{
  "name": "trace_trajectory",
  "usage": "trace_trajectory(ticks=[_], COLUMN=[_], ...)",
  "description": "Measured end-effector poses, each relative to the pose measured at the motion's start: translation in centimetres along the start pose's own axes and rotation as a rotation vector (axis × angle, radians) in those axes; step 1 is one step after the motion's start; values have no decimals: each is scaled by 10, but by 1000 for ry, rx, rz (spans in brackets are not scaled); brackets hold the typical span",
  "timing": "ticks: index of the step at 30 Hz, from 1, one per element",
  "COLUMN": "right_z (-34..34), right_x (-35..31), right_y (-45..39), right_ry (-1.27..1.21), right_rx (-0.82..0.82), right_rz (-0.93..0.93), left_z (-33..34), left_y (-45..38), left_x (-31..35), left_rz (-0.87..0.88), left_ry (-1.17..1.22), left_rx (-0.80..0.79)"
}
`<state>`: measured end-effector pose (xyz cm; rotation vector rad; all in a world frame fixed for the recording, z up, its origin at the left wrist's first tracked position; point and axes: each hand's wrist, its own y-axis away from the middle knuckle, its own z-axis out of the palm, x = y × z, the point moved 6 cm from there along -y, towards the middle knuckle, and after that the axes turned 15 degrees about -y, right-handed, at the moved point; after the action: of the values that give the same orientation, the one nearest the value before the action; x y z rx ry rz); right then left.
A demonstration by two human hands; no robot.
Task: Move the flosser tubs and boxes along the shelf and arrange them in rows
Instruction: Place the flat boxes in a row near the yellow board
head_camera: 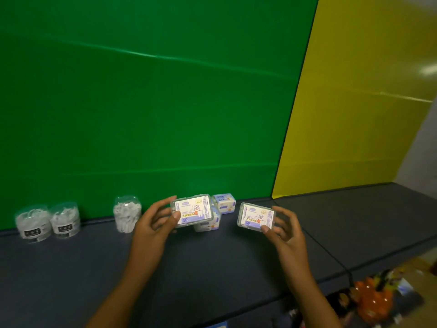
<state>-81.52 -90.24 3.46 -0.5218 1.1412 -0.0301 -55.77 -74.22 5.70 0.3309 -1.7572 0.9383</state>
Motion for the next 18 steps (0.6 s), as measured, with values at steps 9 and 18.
trace_trajectory(ticks=[9,18], right_z=[-22,-48], right_x=[9,23], right_y=[-67,-115], right_ry=[55,41], right_rx=[0,-11], right_rz=[-32,-42], left_z=[55,91], left_y=[-59,-89], left_x=[-6,-23], left_rz=[33,-16], left_ry=[66,-71], left_rx=[-19,-22])
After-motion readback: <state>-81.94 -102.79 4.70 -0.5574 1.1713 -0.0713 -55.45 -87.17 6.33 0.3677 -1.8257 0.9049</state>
